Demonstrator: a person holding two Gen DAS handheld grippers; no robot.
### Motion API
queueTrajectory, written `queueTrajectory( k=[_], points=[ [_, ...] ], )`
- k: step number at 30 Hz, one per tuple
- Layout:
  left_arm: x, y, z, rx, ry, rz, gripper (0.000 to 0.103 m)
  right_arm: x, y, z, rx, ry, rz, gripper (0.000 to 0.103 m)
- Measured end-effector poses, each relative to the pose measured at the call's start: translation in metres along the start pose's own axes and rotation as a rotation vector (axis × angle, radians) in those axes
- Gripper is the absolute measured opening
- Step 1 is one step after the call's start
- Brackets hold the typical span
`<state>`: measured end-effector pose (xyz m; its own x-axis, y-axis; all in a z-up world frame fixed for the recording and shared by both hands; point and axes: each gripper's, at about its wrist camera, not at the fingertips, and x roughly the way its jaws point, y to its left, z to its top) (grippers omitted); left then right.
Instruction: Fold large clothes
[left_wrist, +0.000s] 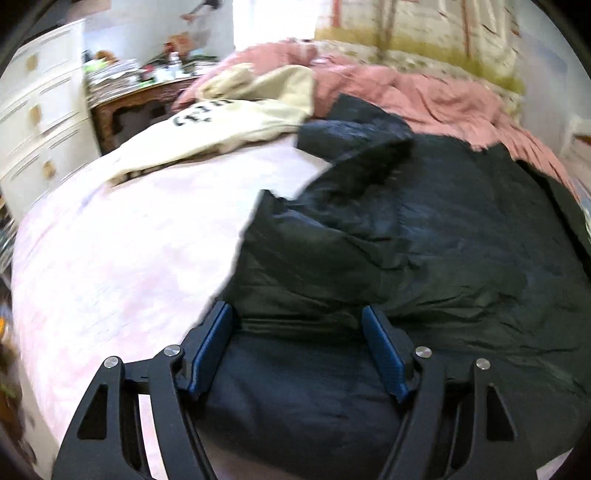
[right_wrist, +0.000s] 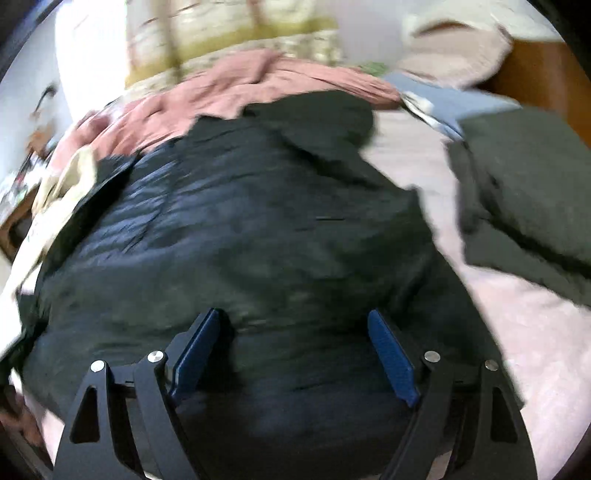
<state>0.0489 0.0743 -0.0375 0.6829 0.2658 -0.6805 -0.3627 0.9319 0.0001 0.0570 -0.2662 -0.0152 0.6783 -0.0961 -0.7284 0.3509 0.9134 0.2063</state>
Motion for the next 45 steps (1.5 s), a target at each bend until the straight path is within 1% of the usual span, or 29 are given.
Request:
queueTrajectory(
  k=[2,3,6,8,9,11,13,15,17,19,24,25,26,27,28,29,31,32,33,34,35,36,37,38,39,40,42,44,45],
  points=[
    [-0.006,0.016,-0.006,-0.048,-0.012,0.049,0.072,0.0,-0.017,0.002,0.044,-0.003,0.018,0.083],
    [-0.004,0.024,-0.007,-0.071,-0.005,0.04,0.072,-0.002,-0.023,0.003,0.052,-0.009,0.013,0.083],
    [-0.004,0.048,-0.009,-0.159,0.045,-0.119,0.07,-0.012,-0.029,0.0,0.053,-0.037,-0.011,0.083],
    [-0.009,0.055,-0.012,-0.184,0.083,-0.21,0.07,-0.026,-0.025,-0.004,0.021,-0.069,-0.045,0.083],
    [-0.013,0.055,-0.014,-0.178,0.093,-0.218,0.07,-0.038,-0.021,-0.008,-0.016,-0.1,-0.056,0.083],
    [-0.027,0.052,-0.02,-0.148,0.069,-0.197,0.07,-0.057,-0.015,-0.016,-0.062,-0.145,-0.052,0.083],
    [-0.042,0.049,-0.023,-0.107,0.013,-0.192,0.07,-0.075,-0.008,-0.023,-0.092,-0.19,-0.044,0.083],
    [-0.06,0.044,-0.025,-0.059,-0.054,-0.204,0.07,-0.087,-0.003,-0.027,-0.105,-0.213,-0.018,0.083],
    [-0.082,0.037,-0.029,-0.005,-0.133,-0.233,0.07,-0.095,0.001,-0.032,-0.109,-0.226,0.005,0.083],
    [-0.095,0.029,-0.03,0.048,-0.183,-0.259,0.072,-0.102,0.005,-0.039,-0.115,-0.216,0.02,0.083],
    [-0.109,0.015,-0.04,0.152,-0.204,-0.336,0.074,-0.107,0.008,-0.058,-0.103,-0.168,0.06,0.084],
    [-0.112,0.011,-0.041,0.188,-0.219,-0.338,0.078,-0.107,0.009,-0.061,-0.114,-0.165,0.062,0.084],
    [-0.115,0.003,-0.043,0.25,-0.236,-0.338,0.082,-0.109,0.013,-0.065,-0.148,-0.169,0.054,0.084],
    [-0.116,-0.007,-0.045,0.332,-0.236,-0.348,0.09,-0.11,0.017,-0.067,-0.186,-0.178,0.04,0.084],
    [-0.118,-0.016,-0.049,0.41,-0.225,-0.364,0.092,-0.111,0.024,-0.07,-0.242,-0.187,0.026,0.084],
    [-0.12,-0.023,-0.053,0.459,-0.238,-0.358,0.092,-0.111,0.029,-0.071,-0.278,-0.189,0.024,0.084],
    [-0.12,-0.032,-0.06,0.503,-0.273,-0.315,0.092,-0.108,0.039,-0.075,-0.353,-0.184,0.039,0.084],
    [-0.117,-0.035,-0.061,0.519,-0.247,-0.326,0.092,-0.106,0.045,-0.077,-0.388,-0.17,0.053,0.084],
    [-0.11,-0.038,-0.06,0.542,-0.195,-0.358,0.092,-0.101,0.052,-0.08,-0.435,-0.144,0.065,0.084],
    [-0.102,-0.041,-0.061,0.574,-0.126,-0.384,0.092,-0.097,0.058,-0.083,-0.475,-0.129,0.056,0.084],
    [-0.093,-0.042,-0.064,0.606,-0.065,-0.351,0.092,-0.094,0.064,-0.087,-0.513,-0.128,0.025,0.084],
    [-0.086,-0.041,-0.066,0.615,-0.038,-0.285,0.092,-0.09,0.071,-0.092,-0.554,-0.143,-0.061,0.084],
    [-0.081,-0.037,-0.065,0.606,-0.034,-0.244,0.092,-0.085,0.076,-0.095,-0.591,-0.16,-0.177,0.084],
    [-0.078,-0.032,-0.062,0.589,-0.036,-0.251,0.092,-0.081,0.079,-0.098,-0.611,-0.162,-0.229,0.084],
    [-0.075,-0.028,-0.058,0.566,-0.029,-0.262,0.092,-0.076,0.08,-0.099,-0.628,-0.144,-0.241,0.084],
    [-0.073,-0.026,-0.054,0.551,-0.028,-0.262,0.092,-0.072,0.079,-0.099,-0.628,-0.111,-0.212,0.084],
    [-0.069,-0.026,-0.047,0.55,-0.062,-0.25,0.092,-0.064,0.082,-0.097,-0.632,-0.078,-0.204,0.084],
    [-0.061,-0.029,-0.043,0.556,-0.08,-0.225,0.086,-0.058,0.09,-0.095,-0.648,-0.093,-0.25,0.084],
    [-0.053,-0.029,-0.042,0.545,-0.082,-0.233,0.078,-0.054,0.095,-0.093,-0.655,-0.094,-0.264,0.084]
  ],
)
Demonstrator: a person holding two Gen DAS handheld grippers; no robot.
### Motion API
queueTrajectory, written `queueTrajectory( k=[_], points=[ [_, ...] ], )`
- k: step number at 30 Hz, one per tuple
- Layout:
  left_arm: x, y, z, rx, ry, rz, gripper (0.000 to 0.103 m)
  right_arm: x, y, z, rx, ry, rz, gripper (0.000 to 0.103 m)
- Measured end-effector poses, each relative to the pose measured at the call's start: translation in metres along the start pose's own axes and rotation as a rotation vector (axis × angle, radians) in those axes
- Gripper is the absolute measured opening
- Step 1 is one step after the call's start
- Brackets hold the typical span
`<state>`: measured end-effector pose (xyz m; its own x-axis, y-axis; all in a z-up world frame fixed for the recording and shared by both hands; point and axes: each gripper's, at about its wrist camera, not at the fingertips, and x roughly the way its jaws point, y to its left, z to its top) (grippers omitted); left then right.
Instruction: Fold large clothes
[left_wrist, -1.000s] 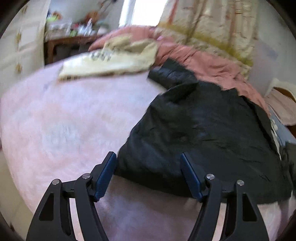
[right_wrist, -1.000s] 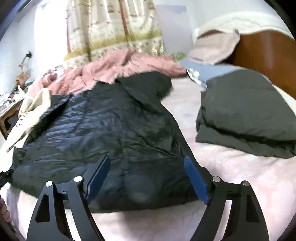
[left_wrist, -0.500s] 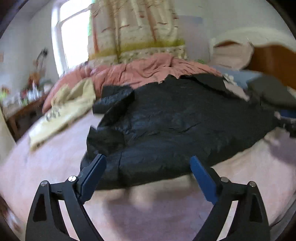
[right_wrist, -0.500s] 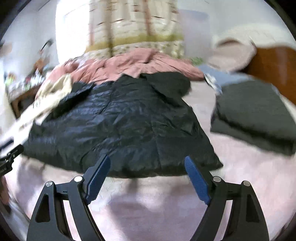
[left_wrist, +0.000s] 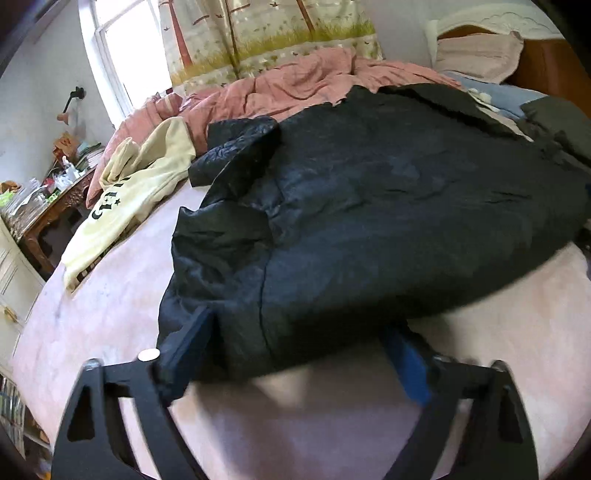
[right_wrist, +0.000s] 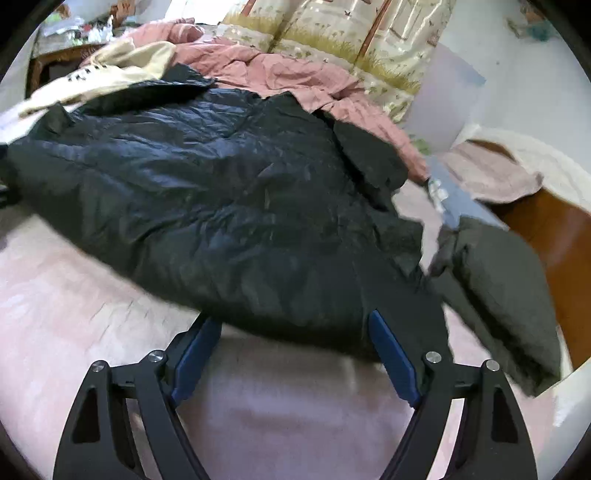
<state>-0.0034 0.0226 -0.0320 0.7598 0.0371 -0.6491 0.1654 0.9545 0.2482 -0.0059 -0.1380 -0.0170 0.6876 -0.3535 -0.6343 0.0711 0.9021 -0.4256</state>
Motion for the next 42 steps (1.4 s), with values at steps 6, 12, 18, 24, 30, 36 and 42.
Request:
queueTrajectory(
  k=[6,12,18,24,30,36,42],
  points=[
    [0.003,0.002,-0.001,-0.058,-0.005,-0.053,0.03,0.006,-0.023,-0.004,0.112,0.007,0.03,0.04],
    [-0.026,-0.001,-0.012,-0.05,0.04,-0.051,0.017,-0.014,-0.037,-0.024,0.126,-0.006,0.079,0.021],
    [-0.064,0.009,-0.039,-0.126,0.105,-0.129,0.017,-0.06,-0.044,-0.048,0.143,0.008,0.153,0.021],
    [-0.095,0.012,-0.058,-0.196,0.139,-0.176,0.018,-0.098,-0.05,-0.076,0.208,0.047,0.276,0.021],
    [-0.107,0.015,-0.037,-0.176,0.066,-0.134,0.025,-0.115,-0.067,-0.066,0.233,-0.052,0.205,0.021],
    [-0.117,0.012,-0.036,-0.168,-0.005,-0.203,0.068,-0.107,-0.074,-0.062,0.286,-0.047,0.257,0.022],
    [-0.126,-0.006,-0.036,-0.107,-0.089,-0.237,0.074,-0.08,-0.07,-0.072,0.314,0.024,0.25,0.022]
  ],
)
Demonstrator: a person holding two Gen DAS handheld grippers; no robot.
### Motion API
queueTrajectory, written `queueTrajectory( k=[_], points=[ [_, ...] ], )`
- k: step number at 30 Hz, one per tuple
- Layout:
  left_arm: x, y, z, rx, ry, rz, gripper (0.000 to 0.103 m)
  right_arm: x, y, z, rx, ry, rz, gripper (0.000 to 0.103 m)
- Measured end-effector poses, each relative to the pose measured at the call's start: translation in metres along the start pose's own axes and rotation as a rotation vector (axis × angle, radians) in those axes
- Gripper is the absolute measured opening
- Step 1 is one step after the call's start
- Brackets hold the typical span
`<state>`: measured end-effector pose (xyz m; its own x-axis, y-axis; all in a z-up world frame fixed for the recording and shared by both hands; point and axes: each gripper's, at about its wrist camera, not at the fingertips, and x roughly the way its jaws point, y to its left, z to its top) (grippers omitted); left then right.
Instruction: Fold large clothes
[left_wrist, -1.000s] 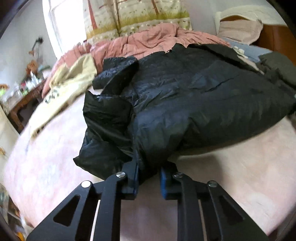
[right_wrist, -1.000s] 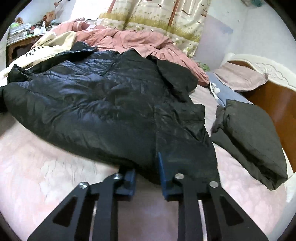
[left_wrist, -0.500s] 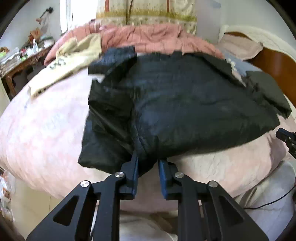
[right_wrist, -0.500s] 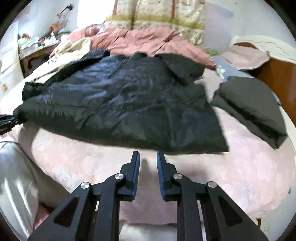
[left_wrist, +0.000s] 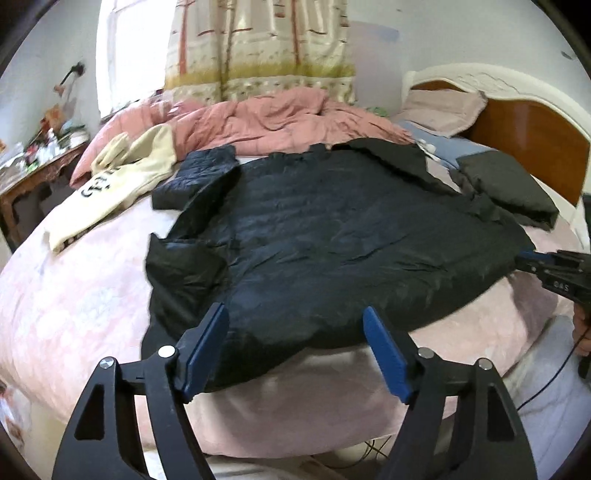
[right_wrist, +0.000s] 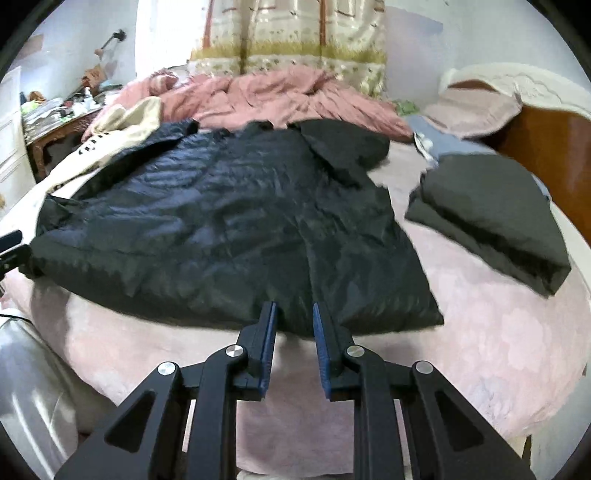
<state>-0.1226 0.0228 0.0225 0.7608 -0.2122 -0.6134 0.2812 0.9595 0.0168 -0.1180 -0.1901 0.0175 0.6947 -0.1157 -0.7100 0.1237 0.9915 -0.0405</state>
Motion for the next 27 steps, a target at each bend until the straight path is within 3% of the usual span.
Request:
queueTrajectory(
  k=[5,7,9,13,15,17,19,21,22,24,27],
  points=[
    [0.002,-0.03,-0.009,0.139,-0.011,-0.015,0.077,-0.001,0.014,-0.003,-0.053,-0.017,0.027,0.022],
    [0.01,-0.04,-0.012,0.199,-0.004,0.044,0.09,-0.003,0.023,-0.005,-0.089,-0.025,0.049,0.022],
    [0.025,-0.041,-0.013,0.239,0.008,0.127,0.094,-0.002,0.036,-0.006,-0.164,-0.025,0.015,0.022],
    [0.052,-0.04,-0.021,0.352,0.103,0.162,0.094,0.008,0.058,-0.008,-0.329,0.013,-0.067,0.022],
    [0.058,-0.036,-0.021,0.341,0.123,0.177,0.092,0.013,0.063,-0.009,-0.369,0.021,-0.109,0.022],
    [0.06,-0.028,-0.016,0.289,0.102,0.198,0.074,0.013,0.065,-0.01,-0.377,0.016,-0.122,0.022],
    [0.058,-0.017,-0.007,0.227,0.072,0.219,0.036,0.009,0.07,-0.012,-0.402,-0.007,-0.153,0.022],
    [0.051,-0.009,0.001,0.178,0.038,0.175,0.02,-0.002,0.082,-0.019,-0.461,-0.085,-0.212,0.022],
    [0.049,-0.006,0.004,0.166,0.035,0.159,0.013,-0.006,0.084,-0.02,-0.479,-0.112,-0.221,0.022],
    [0.048,-0.006,0.008,0.172,0.03,0.153,0.011,-0.014,0.094,-0.023,-0.518,-0.16,-0.229,0.022],
    [0.046,-0.009,0.009,0.182,0.027,0.155,0.01,-0.007,0.098,-0.02,-0.526,-0.14,-0.233,0.022]
  ],
)
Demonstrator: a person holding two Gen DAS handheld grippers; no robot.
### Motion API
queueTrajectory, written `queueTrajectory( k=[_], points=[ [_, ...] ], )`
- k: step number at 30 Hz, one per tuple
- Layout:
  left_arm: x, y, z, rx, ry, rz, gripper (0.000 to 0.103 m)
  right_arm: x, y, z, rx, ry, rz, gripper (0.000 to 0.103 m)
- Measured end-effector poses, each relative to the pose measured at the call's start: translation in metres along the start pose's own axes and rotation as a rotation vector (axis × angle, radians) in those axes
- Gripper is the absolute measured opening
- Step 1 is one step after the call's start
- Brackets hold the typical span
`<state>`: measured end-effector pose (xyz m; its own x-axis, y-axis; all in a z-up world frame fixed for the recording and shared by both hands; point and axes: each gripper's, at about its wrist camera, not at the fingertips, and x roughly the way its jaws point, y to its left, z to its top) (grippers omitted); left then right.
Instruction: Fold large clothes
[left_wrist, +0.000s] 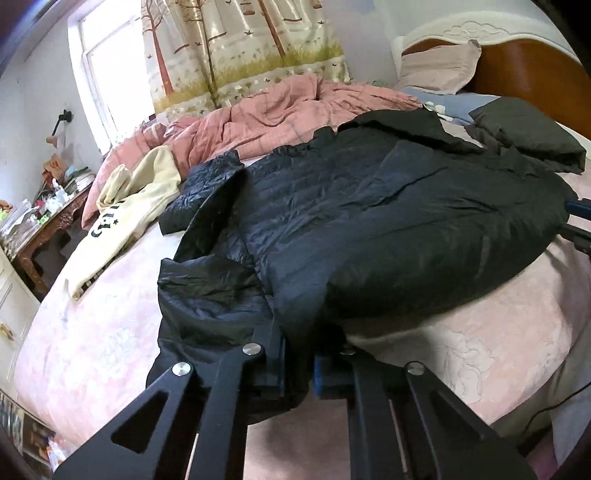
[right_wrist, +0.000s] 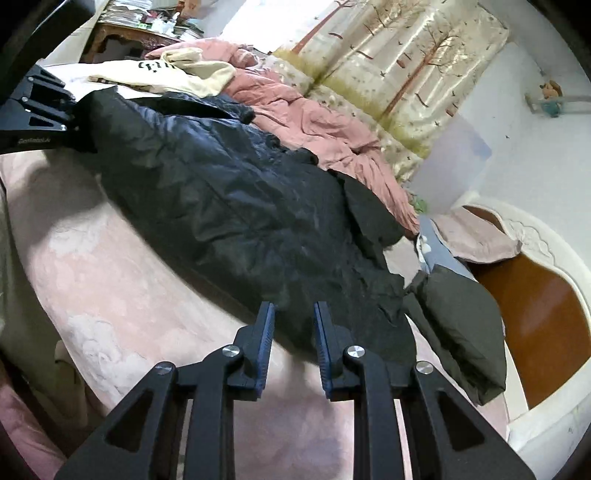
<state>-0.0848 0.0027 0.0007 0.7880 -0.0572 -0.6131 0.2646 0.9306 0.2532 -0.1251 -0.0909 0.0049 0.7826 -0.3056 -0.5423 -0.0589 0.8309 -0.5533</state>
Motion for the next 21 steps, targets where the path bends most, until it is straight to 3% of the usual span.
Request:
queueTrajectory(
  k=[6,11,14,18,21],
  points=[
    [0.001,-0.001,-0.004,0.004,0.019,-0.003,0.011,0.017,0.003,0.003,-0.017,0.036,-0.029,0.022],
    [0.002,-0.005,-0.006,0.024,0.004,0.022,0.018,0.005,0.006,0.002,-0.028,-0.039,-0.096,0.022],
    [-0.003,0.004,-0.006,-0.024,-0.011,-0.01,0.024,-0.013,0.002,0.005,0.014,-0.136,-0.147,0.022],
    [-0.012,0.018,-0.001,-0.095,-0.036,-0.051,0.032,-0.035,-0.022,0.015,0.158,-0.204,-0.047,0.023],
    [-0.012,0.019,0.001,-0.09,-0.028,-0.053,0.035,-0.034,-0.037,0.016,0.204,-0.19,0.025,0.024]
  ],
)
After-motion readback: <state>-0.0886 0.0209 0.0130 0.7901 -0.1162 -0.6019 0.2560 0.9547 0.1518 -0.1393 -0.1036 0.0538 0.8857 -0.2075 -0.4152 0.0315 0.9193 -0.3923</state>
